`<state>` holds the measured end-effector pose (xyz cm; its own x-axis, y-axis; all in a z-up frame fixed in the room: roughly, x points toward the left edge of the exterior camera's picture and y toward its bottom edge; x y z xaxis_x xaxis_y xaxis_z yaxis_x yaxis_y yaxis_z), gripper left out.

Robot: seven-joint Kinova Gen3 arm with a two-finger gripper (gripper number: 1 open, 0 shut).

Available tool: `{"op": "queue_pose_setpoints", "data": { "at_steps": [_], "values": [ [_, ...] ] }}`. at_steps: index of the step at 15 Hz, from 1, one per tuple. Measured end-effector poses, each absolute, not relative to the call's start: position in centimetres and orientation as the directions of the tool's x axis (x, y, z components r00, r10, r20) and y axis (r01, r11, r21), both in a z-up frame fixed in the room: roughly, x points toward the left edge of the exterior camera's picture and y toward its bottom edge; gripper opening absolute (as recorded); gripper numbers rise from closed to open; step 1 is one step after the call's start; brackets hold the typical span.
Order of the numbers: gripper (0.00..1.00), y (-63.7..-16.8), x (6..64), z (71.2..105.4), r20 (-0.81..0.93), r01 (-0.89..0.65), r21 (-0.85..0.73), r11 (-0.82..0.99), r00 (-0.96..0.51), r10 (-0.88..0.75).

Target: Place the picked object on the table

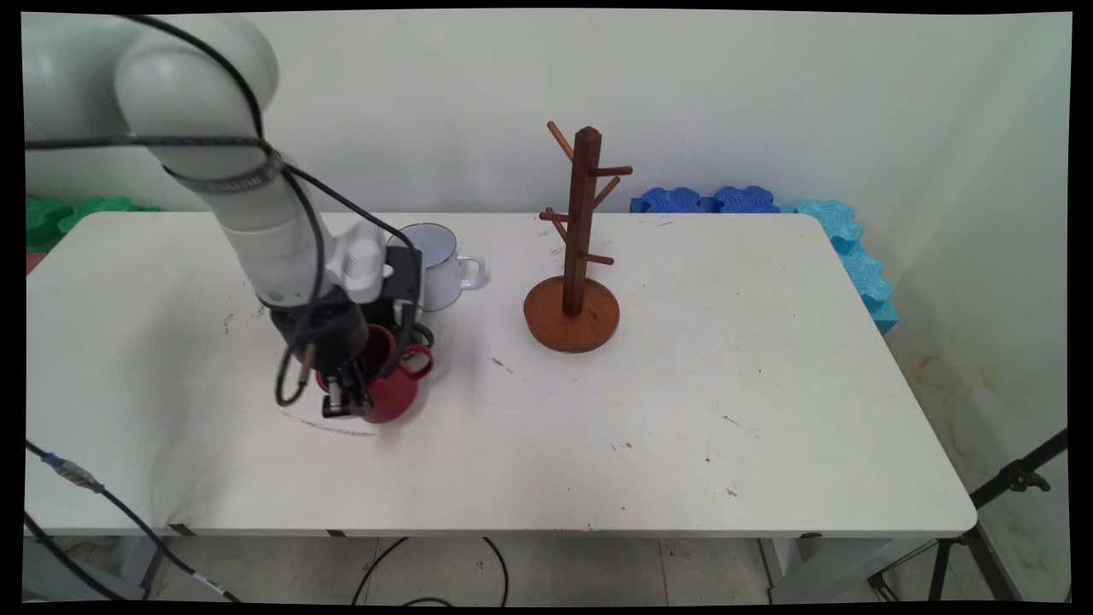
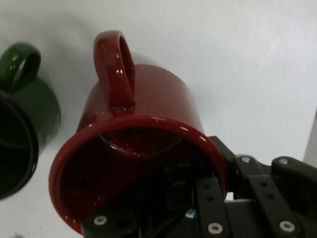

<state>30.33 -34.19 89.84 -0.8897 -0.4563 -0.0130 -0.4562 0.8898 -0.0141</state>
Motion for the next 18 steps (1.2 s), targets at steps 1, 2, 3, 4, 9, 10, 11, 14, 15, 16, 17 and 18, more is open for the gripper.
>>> {"op": "queue_pose_setpoints", "data": {
  "at_steps": [1,2,3,4,9,10,11,14,15,16,17,18],
  "values": [
    [0.00,-34.3,30.0,89.3,-0.012,-0.459,-0.017,0.888,-0.888,-0.460],
    [0.00,-34.4,29.7,88.8,-0.011,-0.462,-0.019,0.887,-0.887,-0.462],
    [0.00,-34.5,29.4,88.3,-0.011,-0.465,-0.022,0.885,-0.885,-0.465],
    [0.00,-34.6,29.2,87.9,-0.011,-0.467,-0.025,0.884,-0.884,-0.467],
    [0.00,-35.2,28.2,86.4,-0.009,-0.475,-0.036,0.879,-0.880,-0.476],
    [1.00,-35.3,28.1,86.2,-0.008,-0.478,-0.039,0.877,-0.878,-0.479],
    [1.00,-35.4,28.0,86.1,-0.006,-0.481,-0.040,0.876,-0.877,-0.481],
    [1.00,-35.7,27.3,85.7,0.014,-0.485,-0.043,0.874,-0.875,-0.485],
    [1.00,-35.8,27.2,85.7,0.021,-0.485,-0.042,0.874,-0.875,-0.484],
    [1.00,-36.0,27.0,85.7,0.029,-0.483,-0.043,0.874,-0.876,-0.482],
    [1.00,-36.1,27.0,85.9,0.036,-0.481,-0.046,0.876,-0.877,-0.479],
    [1.00,-36.2,27.0,86.2,0.043,-0.479,-0.049,0.877,-0.878,-0.477]
  ]
}}
